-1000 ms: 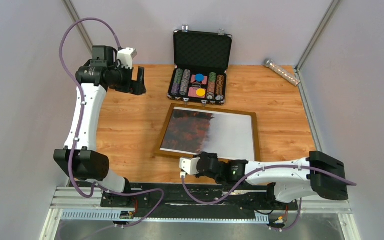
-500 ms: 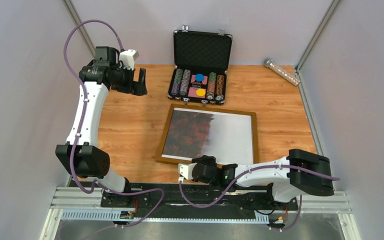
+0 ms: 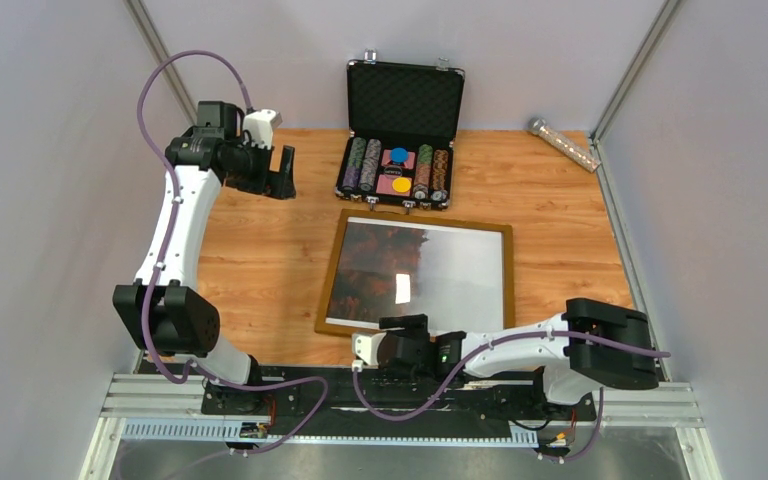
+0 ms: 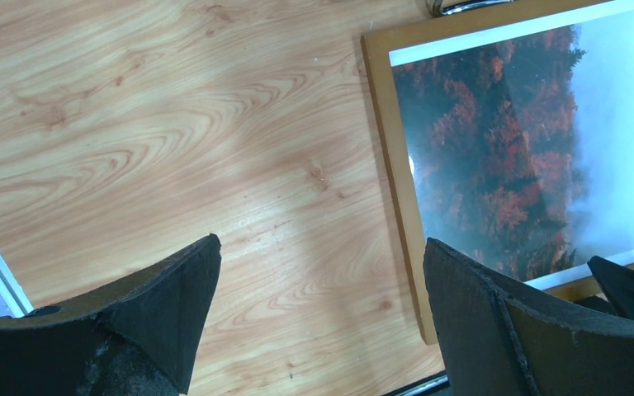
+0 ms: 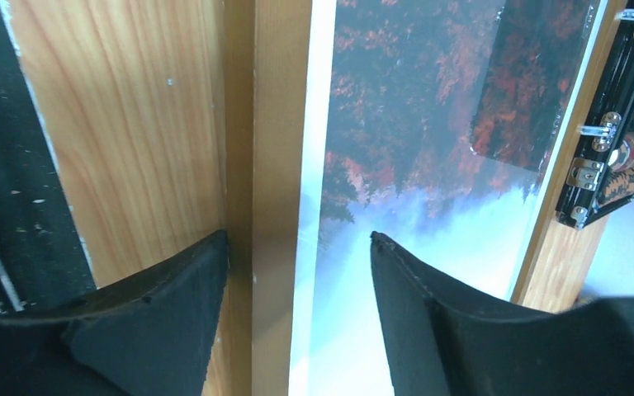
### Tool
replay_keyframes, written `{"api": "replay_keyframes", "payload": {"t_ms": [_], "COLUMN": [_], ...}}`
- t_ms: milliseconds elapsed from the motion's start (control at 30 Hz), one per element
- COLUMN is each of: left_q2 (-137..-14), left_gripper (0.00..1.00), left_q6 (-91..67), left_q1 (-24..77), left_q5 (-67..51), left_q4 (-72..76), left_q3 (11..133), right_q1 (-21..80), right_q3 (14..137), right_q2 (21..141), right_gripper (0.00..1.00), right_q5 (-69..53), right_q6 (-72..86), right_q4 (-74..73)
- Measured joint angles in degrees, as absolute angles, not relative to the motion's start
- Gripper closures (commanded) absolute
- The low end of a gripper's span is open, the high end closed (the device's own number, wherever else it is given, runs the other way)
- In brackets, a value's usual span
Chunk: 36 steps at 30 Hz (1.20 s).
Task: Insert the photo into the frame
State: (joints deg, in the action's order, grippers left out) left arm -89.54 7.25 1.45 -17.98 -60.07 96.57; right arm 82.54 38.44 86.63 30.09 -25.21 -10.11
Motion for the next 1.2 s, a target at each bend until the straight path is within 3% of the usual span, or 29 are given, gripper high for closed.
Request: {"api": "replay_keyframes", "payload": {"t_ms": [267,633,933,1200], "left_q2": [-89.47,-89.49,-91.7,-94.96], "left_gripper": [0.0,0.0,0.0,0.0], "left_q6": [8.03,9.52,10.41,10.15], "left_q1": [1.45,1.45,1.45,1.67], "left_q5": [-17.89,-18.39,-20.71,-23.46], "left_q4": [-58.85,-54.04,-49.04,-45.28], "left_q3": [94.02,87.59,81.62,77.87], "right_q1": [83.22,79.09,56.95,31.94], "right_q3": [38.54,37.43,39.11,45.84], "right_q2": [83.44,69.89,60.12,60.36], "right_gripper": [0.18,0.16,0.16,0.19], "right_q5": [25.89,25.19,19.62,6.9], "right_q6": [-23.59,-25.12,-22.15,-14.33], "right_q4": [-12.51,-13.32,-14.04,-17.78]}}
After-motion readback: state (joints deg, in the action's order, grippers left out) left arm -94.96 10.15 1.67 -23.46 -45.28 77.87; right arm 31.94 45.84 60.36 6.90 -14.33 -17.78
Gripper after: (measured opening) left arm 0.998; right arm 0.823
